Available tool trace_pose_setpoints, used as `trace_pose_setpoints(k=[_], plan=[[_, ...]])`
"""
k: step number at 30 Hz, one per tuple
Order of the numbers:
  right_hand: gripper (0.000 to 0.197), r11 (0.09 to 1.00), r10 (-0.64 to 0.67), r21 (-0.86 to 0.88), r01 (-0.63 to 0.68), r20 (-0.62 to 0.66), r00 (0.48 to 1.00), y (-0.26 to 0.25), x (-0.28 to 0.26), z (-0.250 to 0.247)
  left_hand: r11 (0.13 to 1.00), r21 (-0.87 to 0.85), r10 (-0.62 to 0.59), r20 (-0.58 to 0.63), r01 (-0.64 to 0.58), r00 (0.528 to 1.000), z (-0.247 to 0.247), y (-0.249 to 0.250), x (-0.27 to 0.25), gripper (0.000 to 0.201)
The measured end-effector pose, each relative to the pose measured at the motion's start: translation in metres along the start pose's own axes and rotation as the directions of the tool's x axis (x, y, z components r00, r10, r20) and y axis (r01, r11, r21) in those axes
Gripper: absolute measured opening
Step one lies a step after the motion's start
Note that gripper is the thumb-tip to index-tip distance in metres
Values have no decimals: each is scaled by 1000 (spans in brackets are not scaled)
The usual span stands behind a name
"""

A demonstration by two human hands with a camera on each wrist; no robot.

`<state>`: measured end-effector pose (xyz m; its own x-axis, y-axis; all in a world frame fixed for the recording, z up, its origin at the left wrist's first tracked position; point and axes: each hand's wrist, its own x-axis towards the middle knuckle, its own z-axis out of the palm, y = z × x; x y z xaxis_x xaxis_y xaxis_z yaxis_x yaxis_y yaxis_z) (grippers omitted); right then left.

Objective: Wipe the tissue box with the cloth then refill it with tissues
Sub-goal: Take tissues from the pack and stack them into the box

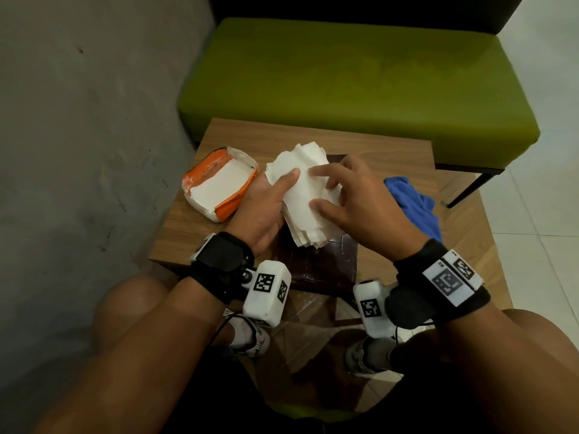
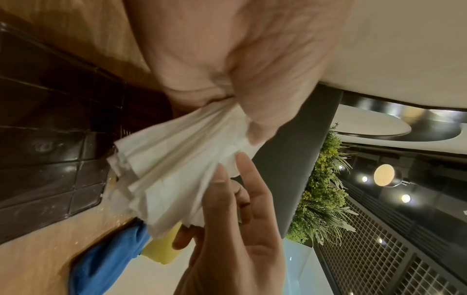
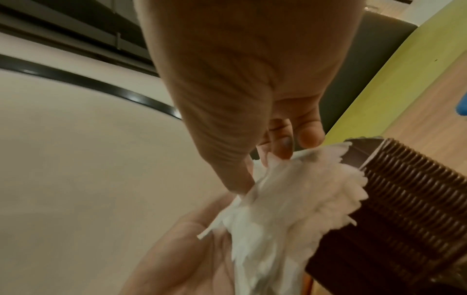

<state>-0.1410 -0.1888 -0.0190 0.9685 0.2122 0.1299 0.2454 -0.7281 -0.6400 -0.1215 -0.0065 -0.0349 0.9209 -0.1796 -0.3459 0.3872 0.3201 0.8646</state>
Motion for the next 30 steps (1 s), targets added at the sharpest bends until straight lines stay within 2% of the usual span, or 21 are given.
trace_pose_setpoints(k=[3, 6, 7, 8, 11, 15, 17, 19, 20, 22, 23, 25, 27, 30], plan=[[34, 999, 8, 37, -5, -64, 998, 4, 0, -11, 1000, 5, 4, -52, -4, 999, -3, -1, 4, 41], [15, 996, 36, 87, -14, -249, 968, 3, 1, -11, 999, 36, 23, -61, -21, 998, -1, 1, 4, 41], [14, 995, 54, 98, -27, -281, 958, 1, 3, -8, 998, 49, 33, -61, -30, 998, -1, 2, 3, 40], [17, 993, 78, 110, -49, -281, 957, -1, 5, -4, 997, 64, 44, -55, -41, 998, 0, 1, 3, 39], [27, 971, 204, 164, -176, -176, 963, 2, 10, 3, 993, 88, 83, -47, -79, 995, 2, -1, 2, 37], [35, 895, 350, 338, -291, -127, 928, 7, 10, 1, 990, 109, 103, -80, -94, 991, 1, -2, 3, 34], [30, 931, 313, 271, -243, -256, 914, 7, 7, 1, 988, 122, 110, -95, -99, 989, 1, -2, 4, 36], [16, 988, 137, 130, -88, -439, 888, -1, 4, 0, 984, 138, 128, -106, -112, 986, 2, -3, 5, 37], [18, 999, 25, 51, -2, -449, 893, -4, 4, 0, 983, 140, 136, -109, -120, 985, 3, -3, 4, 37], [41, 987, -140, -114, 112, -281, 949, -7, 2, 5, 984, 125, 143, -99, -130, 985, 4, -2, 3, 37], [50, 975, -149, -192, 116, -168, 974, -5, 1, 8, 984, 119, 143, -97, -131, 985, 4, -2, 2, 37], [60, 959, -63, -277, 54, -25, 998, 3, 1, 14, 985, 111, 143, -99, -132, 985, 5, 0, 2, 35], [66, 963, 15, -268, -9, 21, 1000, 11, -1, 18, 986, 101, 142, -104, -131, 984, 2, 3, 1, 33], [69, 982, 58, -178, -63, -34, 998, 16, -2, 19, 988, 92, 134, -124, -123, 983, -1, 5, 1, 30]])
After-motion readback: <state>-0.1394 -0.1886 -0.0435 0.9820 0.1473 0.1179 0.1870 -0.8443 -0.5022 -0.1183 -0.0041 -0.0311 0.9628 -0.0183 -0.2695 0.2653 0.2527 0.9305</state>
